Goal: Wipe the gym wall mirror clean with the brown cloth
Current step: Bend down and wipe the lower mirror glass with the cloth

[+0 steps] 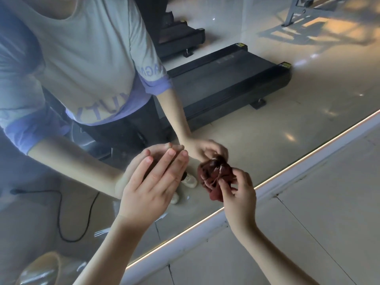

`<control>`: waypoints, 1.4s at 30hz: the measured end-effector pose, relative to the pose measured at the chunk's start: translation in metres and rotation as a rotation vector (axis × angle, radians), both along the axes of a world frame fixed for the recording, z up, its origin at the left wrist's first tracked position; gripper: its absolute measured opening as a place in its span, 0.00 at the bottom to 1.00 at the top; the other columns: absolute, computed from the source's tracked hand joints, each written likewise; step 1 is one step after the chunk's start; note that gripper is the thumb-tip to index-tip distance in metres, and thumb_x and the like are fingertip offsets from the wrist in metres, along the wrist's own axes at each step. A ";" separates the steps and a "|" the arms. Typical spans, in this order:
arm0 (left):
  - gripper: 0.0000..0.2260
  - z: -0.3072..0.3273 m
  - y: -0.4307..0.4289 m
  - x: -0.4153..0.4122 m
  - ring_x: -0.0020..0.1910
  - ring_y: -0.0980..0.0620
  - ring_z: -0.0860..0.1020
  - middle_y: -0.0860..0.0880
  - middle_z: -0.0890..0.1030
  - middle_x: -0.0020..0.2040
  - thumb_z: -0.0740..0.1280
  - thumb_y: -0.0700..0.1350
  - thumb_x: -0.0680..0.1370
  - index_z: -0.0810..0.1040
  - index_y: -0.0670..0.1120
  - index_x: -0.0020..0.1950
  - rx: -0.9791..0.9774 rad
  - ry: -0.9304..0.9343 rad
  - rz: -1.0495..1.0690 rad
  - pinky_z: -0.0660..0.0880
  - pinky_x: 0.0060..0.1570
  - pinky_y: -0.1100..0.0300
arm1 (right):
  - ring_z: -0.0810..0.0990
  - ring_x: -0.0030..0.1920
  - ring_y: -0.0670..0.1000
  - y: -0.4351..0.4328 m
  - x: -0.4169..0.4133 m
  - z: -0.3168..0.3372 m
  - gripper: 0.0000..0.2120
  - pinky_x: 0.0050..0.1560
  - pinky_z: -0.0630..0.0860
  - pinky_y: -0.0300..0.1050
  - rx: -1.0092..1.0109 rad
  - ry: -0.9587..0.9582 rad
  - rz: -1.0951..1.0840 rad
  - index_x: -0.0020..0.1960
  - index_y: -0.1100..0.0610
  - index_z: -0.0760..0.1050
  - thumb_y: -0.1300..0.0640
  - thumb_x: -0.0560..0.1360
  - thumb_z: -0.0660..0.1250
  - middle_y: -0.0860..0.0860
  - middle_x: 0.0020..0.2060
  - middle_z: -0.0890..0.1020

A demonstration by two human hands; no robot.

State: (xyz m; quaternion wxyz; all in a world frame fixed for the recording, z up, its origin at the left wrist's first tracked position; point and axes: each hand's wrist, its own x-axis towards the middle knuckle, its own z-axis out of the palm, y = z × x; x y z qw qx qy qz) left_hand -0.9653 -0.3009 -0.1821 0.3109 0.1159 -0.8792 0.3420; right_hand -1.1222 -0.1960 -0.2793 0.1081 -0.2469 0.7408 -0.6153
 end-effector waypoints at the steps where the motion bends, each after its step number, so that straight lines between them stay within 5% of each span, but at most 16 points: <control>1: 0.20 -0.002 -0.002 0.002 0.81 0.49 0.53 0.48 0.64 0.78 0.56 0.38 0.83 0.69 0.41 0.75 -0.035 -0.016 0.010 0.51 0.78 0.52 | 0.81 0.45 0.54 0.003 0.003 -0.001 0.12 0.44 0.80 0.58 -0.019 0.032 0.037 0.55 0.59 0.78 0.67 0.73 0.72 0.48 0.50 0.76; 5: 0.19 -0.009 -0.001 0.009 0.79 0.48 0.57 0.50 0.64 0.77 0.56 0.38 0.82 0.73 0.42 0.73 -0.085 -0.070 0.025 0.51 0.78 0.51 | 0.79 0.46 0.40 -0.005 -0.017 0.003 0.17 0.46 0.80 0.52 -0.124 0.000 -0.198 0.61 0.59 0.77 0.70 0.73 0.69 0.53 0.54 0.78; 9: 0.19 -0.018 0.000 0.015 0.76 0.49 0.61 0.50 0.67 0.75 0.56 0.37 0.82 0.74 0.42 0.73 -0.053 -0.063 0.047 0.51 0.78 0.52 | 0.79 0.46 0.44 -0.011 0.015 -0.008 0.16 0.48 0.79 0.52 -0.129 -0.057 -0.237 0.60 0.58 0.77 0.69 0.74 0.68 0.53 0.53 0.80; 13: 0.23 -0.025 -0.002 0.026 0.77 0.48 0.60 0.49 0.66 0.76 0.60 0.38 0.79 0.71 0.41 0.74 -0.063 -0.089 0.049 0.50 0.79 0.51 | 0.80 0.44 0.42 -0.012 0.037 -0.014 0.12 0.46 0.75 0.33 -0.158 -0.055 -0.219 0.56 0.55 0.79 0.66 0.74 0.69 0.53 0.49 0.81; 18: 0.19 -0.028 -0.001 0.034 0.74 0.49 0.65 0.49 0.69 0.76 0.52 0.38 0.84 0.75 0.41 0.72 -0.051 -0.065 0.028 0.52 0.77 0.53 | 0.83 0.46 0.56 -0.023 0.020 -0.027 0.15 0.45 0.82 0.57 -0.117 -0.257 -0.366 0.61 0.52 0.79 0.60 0.76 0.64 0.55 0.51 0.81; 21: 0.20 -0.035 -0.002 0.039 0.76 0.48 0.62 0.49 0.66 0.76 0.55 0.38 0.82 0.71 0.42 0.75 -0.059 -0.062 0.055 0.49 0.78 0.52 | 0.82 0.49 0.53 -0.016 0.055 -0.018 0.15 0.44 0.83 0.50 -0.125 -0.293 -0.195 0.64 0.53 0.78 0.58 0.80 0.61 0.55 0.54 0.79; 24: 0.22 -0.041 -0.002 0.044 0.77 0.48 0.59 0.49 0.65 0.76 0.57 0.38 0.81 0.67 0.41 0.76 -0.064 -0.068 0.065 0.47 0.79 0.52 | 0.82 0.41 0.43 -0.011 0.073 -0.003 0.12 0.33 0.81 0.45 -0.166 -0.286 -0.068 0.62 0.53 0.77 0.54 0.83 0.60 0.52 0.52 0.75; 28: 0.22 -0.043 -0.002 0.049 0.77 0.48 0.59 0.49 0.65 0.76 0.56 0.37 0.81 0.68 0.41 0.76 -0.061 -0.077 0.063 0.47 0.79 0.52 | 0.83 0.46 0.48 -0.018 0.061 -0.008 0.06 0.45 0.78 0.35 -0.137 -0.201 -0.199 0.52 0.56 0.79 0.60 0.76 0.71 0.55 0.52 0.79; 32: 0.20 -0.047 -0.003 0.054 0.76 0.49 0.59 0.49 0.66 0.76 0.55 0.37 0.82 0.71 0.41 0.74 -0.062 -0.065 0.051 0.50 0.78 0.53 | 0.80 0.43 0.46 -0.022 0.045 -0.021 0.05 0.40 0.71 0.26 -0.113 -0.304 -0.344 0.46 0.54 0.77 0.62 0.75 0.71 0.58 0.49 0.81; 37: 0.19 -0.052 -0.003 0.062 0.76 0.49 0.58 0.48 0.66 0.75 0.52 0.38 0.84 0.70 0.41 0.74 -0.058 -0.067 0.057 0.50 0.78 0.52 | 0.82 0.45 0.53 -0.019 0.072 -0.019 0.12 0.45 0.78 0.45 -0.147 -0.242 -0.189 0.42 0.45 0.75 0.61 0.73 0.73 0.56 0.46 0.82; 40: 0.19 -0.054 -0.004 0.064 0.76 0.48 0.59 0.48 0.66 0.75 0.53 0.37 0.84 0.72 0.41 0.74 -0.057 -0.062 0.049 0.50 0.78 0.52 | 0.82 0.46 0.54 -0.022 0.055 -0.017 0.06 0.45 0.79 0.45 -0.210 -0.212 -0.274 0.46 0.50 0.76 0.59 0.74 0.72 0.56 0.47 0.82; 42: 0.20 -0.055 -0.004 0.067 0.77 0.48 0.58 0.48 0.66 0.76 0.53 0.37 0.83 0.72 0.41 0.74 -0.057 -0.068 0.050 0.50 0.78 0.52 | 0.83 0.46 0.54 -0.022 0.052 -0.021 0.07 0.44 0.77 0.36 -0.189 -0.254 -0.309 0.45 0.51 0.75 0.60 0.75 0.71 0.56 0.47 0.83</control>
